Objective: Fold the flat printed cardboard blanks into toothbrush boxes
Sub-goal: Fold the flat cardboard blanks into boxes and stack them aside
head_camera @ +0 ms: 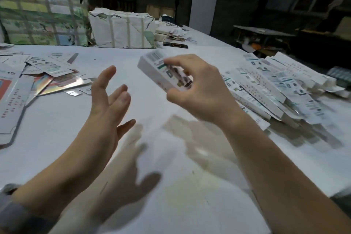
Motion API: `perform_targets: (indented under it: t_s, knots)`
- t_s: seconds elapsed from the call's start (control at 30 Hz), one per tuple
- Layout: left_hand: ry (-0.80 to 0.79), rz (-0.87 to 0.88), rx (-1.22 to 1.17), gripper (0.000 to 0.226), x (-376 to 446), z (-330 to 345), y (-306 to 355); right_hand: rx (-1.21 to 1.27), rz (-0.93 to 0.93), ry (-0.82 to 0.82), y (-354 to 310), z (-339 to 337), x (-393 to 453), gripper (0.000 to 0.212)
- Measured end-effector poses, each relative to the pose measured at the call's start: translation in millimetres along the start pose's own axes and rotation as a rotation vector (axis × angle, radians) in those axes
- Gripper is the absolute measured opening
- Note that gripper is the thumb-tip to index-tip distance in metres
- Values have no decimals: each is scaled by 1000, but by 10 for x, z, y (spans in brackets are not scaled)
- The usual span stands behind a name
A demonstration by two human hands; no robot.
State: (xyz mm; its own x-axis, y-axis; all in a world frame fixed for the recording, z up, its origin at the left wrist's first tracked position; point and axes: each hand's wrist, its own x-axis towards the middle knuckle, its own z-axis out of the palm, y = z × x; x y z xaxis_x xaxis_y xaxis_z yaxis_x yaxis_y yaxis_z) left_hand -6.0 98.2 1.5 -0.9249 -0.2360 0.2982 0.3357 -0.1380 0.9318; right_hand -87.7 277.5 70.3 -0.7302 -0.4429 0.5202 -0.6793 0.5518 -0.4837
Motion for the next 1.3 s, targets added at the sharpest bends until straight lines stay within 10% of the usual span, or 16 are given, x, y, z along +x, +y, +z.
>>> perform_targets:
  t_s: [0.33, 0.57, 0.8, 0.97, 1.3]
  knots:
    - [-33, -1, 154, 59, 49, -257, -75, -481, 551, -69, 1104, -422, 263, 40]
    - [36, 127, 817, 13, 48, -430, 87, -357, 207, 60, 775, -47, 228, 28]
    - [257, -286, 1699, 54, 196, -1049, 318, 34, -198, -218, 135, 413, -86, 18]
    - [344, -519, 1802, 45, 171, -1385, 412, 65, -277, -298, 87, 495, -143, 17]
    - [309, -61, 1691, 50, 125, -973, 450, 363, -95, -182, 78, 491, -122, 18]
